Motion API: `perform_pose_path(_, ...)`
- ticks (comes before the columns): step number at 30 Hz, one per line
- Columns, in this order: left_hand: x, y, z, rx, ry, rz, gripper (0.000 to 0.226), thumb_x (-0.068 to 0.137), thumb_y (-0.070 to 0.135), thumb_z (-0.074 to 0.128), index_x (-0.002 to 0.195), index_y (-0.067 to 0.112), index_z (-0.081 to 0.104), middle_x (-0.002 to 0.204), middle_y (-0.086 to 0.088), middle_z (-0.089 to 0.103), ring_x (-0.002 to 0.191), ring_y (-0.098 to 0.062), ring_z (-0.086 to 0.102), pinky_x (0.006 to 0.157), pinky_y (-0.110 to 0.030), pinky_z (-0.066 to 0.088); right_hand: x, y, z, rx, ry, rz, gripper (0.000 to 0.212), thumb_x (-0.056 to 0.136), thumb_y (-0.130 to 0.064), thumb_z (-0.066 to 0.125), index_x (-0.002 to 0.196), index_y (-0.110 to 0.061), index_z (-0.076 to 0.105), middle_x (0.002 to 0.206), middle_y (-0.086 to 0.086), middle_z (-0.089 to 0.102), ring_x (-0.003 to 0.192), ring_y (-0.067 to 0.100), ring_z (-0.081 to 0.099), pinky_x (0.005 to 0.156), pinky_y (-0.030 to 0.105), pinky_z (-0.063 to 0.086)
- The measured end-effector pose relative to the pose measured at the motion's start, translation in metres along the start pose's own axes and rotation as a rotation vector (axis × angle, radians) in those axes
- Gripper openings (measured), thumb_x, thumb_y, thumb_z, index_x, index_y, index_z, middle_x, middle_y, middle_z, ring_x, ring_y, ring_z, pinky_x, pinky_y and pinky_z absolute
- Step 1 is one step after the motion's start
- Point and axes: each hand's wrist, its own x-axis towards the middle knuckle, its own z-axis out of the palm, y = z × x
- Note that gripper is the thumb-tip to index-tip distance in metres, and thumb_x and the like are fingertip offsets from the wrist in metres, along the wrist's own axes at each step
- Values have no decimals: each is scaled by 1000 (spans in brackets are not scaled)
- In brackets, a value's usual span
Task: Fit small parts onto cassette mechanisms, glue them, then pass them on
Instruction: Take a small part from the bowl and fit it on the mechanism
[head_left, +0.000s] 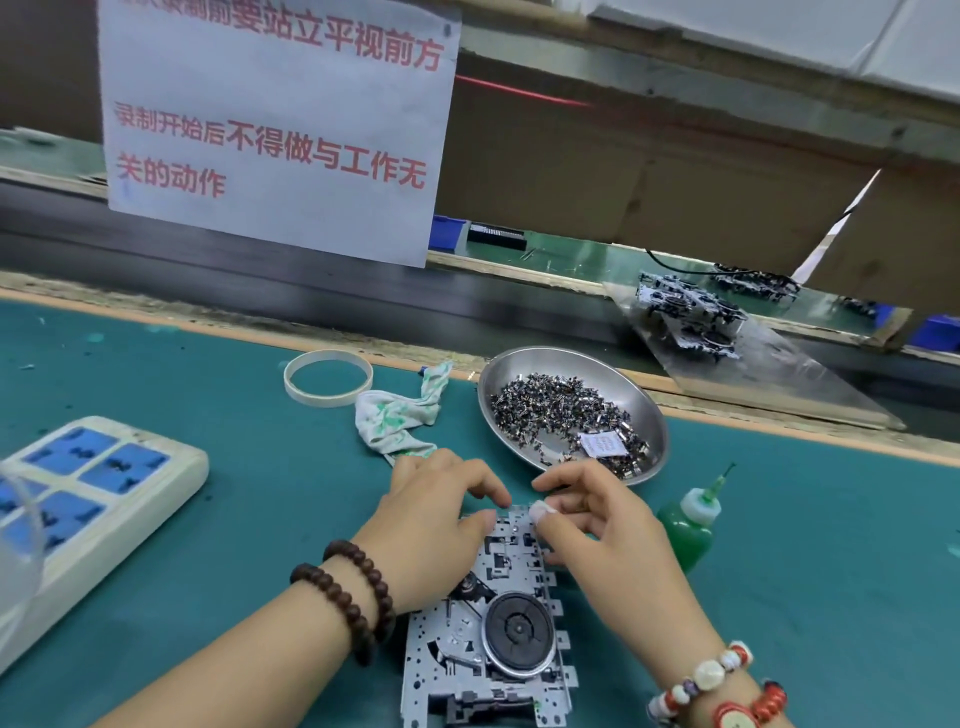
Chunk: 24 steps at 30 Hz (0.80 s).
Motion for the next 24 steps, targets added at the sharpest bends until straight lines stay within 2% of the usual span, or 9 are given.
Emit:
perform_pose_path(3, 1, 2, 5, -62, 7, 47, 9, 90, 33, 53, 85, 40, 51, 95, 20, 43, 107, -3, 26, 92, -20, 24, -1, 4, -1, 90, -25, 17, 21, 82, -4, 65, 74, -22, 63, 68, 1, 66, 63, 9, 65, 57, 21, 52)
perform_pose_path(6, 1, -1, 7, -53, -6, 112, 14, 89, 34, 55, 79, 43, 48, 97, 21, 45, 102, 0, 27, 82, -13, 22, 0, 8, -4, 159, -42, 60, 21, 85, 1, 62, 74, -17, 63, 65, 2, 67, 60, 5, 65, 55, 16, 50)
perform_pose_path(10, 2, -8, 7, -51, 35, 144, 13, 88, 34, 55, 78, 41, 51, 95, 19, 49, 96, 4, 35, 83, -2, 23, 2, 12, -5, 201, -39, 97, 16, 86, 0, 60, 76, -13, 62, 64, 3, 70, 58, 6, 64, 53, 17, 49)
perform_pose_path(15, -1, -10, 12, -88, 68, 151, 16, 87, 27, 58, 78, 38, 53, 88, 18, 54, 92, 5, 45, 83, -11, 34, 0, 11, -5, 31, -60, 43, 23, 83, -6, 64, 68, -22, 62, 65, -5, 67, 57, 2, 59, 52, 16, 47)
perform_pose_path(18, -1, -8, 14, -148, 96, 138, 18, 85, 22, 61, 75, 36, 56, 83, 17, 56, 88, 4, 48, 79, -11, 36, -2, 7, -6, -59, -71, 13, 22, 83, -10, 65, 67, -25, 61, 66, -14, 64, 59, -3, 55, 50, 13, 46)
perform_pose_path(21, -2, -8, 15, -155, 110, 129, 19, 85, 22, 62, 74, 36, 57, 82, 16, 55, 88, 4, 48, 78, -10, 36, -1, 6, -5, -202, -76, -46, 25, 82, -14, 67, 66, -32, 59, 83, -20, 60, 74, 0, 55, 64, 22, 51)
perform_pose_path(24, -3, -8, 15, -161, 111, 125, 17, 86, 23, 61, 75, 36, 56, 83, 17, 55, 88, 4, 48, 79, -11, 36, -2, 4, -4, -282, -70, -89, 27, 81, -14, 68, 65, -33, 57, 81, -16, 57, 79, 2, 54, 69, 26, 50)
